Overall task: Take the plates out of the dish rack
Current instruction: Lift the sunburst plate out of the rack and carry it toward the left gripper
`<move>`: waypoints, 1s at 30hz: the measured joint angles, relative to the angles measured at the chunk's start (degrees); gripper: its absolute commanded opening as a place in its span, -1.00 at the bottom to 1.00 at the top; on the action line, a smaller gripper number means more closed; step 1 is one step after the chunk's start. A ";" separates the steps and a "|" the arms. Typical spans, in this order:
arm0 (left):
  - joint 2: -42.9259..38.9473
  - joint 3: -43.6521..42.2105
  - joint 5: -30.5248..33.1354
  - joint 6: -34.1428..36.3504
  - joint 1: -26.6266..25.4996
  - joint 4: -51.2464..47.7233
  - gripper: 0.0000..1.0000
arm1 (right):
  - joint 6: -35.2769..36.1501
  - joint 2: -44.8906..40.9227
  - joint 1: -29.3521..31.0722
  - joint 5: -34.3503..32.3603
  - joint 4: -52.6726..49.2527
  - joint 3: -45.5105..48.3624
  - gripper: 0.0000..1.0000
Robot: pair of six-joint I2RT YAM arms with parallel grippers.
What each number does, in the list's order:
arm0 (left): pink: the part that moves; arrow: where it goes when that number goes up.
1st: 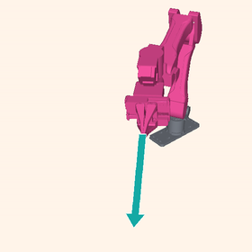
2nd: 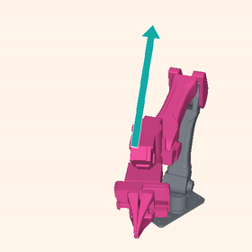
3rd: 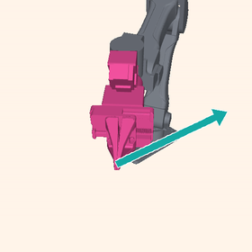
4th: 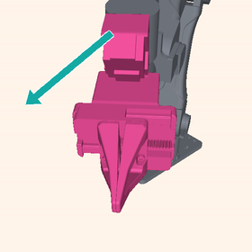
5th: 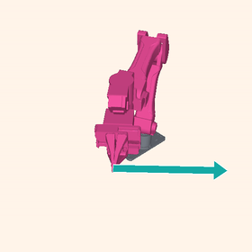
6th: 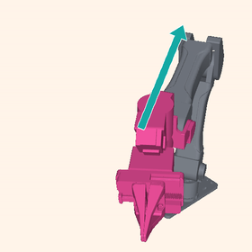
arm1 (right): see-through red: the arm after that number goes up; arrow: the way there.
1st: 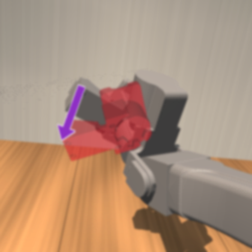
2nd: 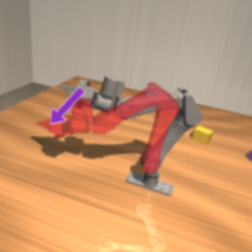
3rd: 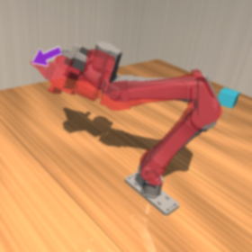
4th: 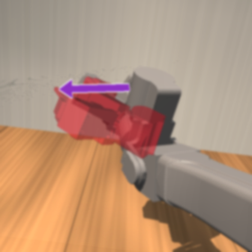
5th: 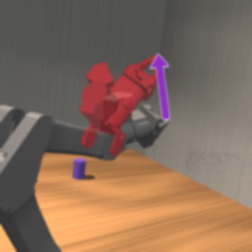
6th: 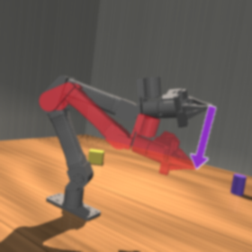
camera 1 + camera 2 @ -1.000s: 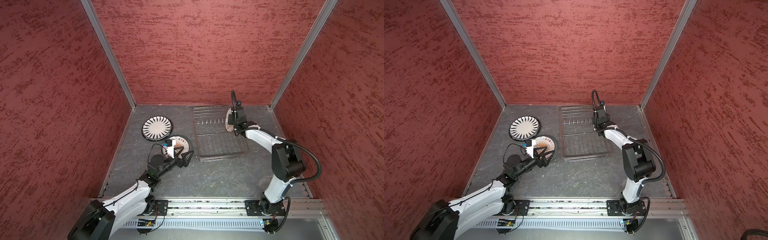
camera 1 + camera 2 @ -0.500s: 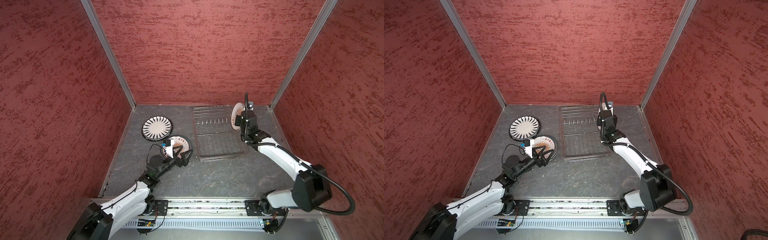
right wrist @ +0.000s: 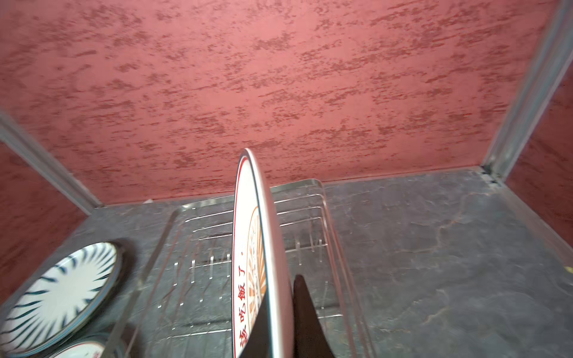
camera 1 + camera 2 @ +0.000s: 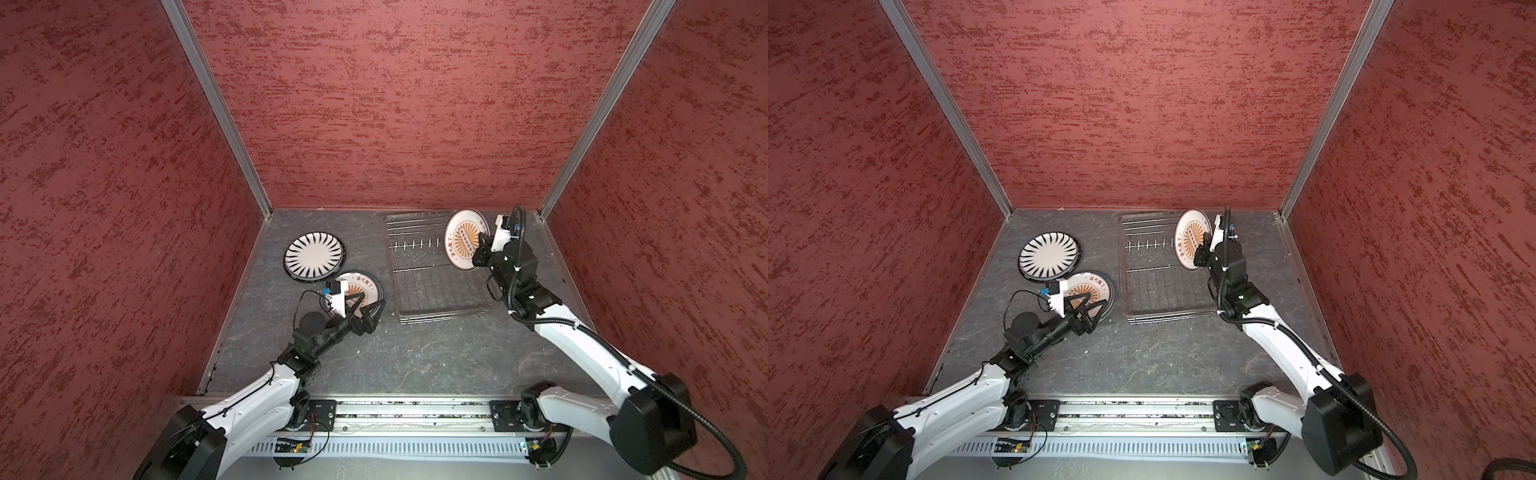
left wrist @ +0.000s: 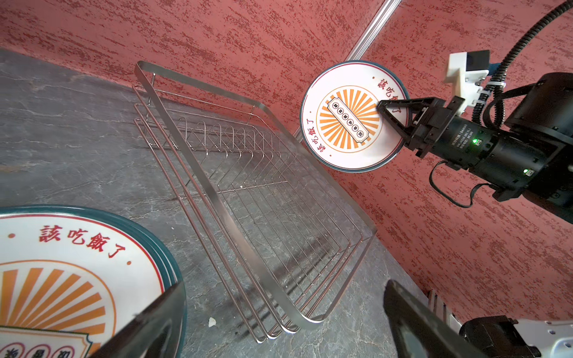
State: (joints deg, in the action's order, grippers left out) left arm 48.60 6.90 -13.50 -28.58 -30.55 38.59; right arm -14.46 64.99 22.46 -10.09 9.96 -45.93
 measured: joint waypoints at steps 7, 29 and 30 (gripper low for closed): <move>-4.26 -3.65 -1.53 0.13 -0.02 4.85 0.99 | -3.87 -5.27 0.00 12.59 7.91 6.82 -0.84; -6.03 -5.33 -4.00 3.34 -7.28 9.92 0.99 | -14.95 1.44 0.11 46.99 39.04 18.95 -0.84; -3.37 -4.79 -4.00 3.43 -7.78 10.91 0.99 | -15.04 1.44 0.17 47.84 40.11 19.19 -0.84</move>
State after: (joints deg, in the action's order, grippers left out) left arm 45.23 2.11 -17.50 -25.15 -38.33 49.50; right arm -29.50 66.43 22.63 37.76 50.06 -26.74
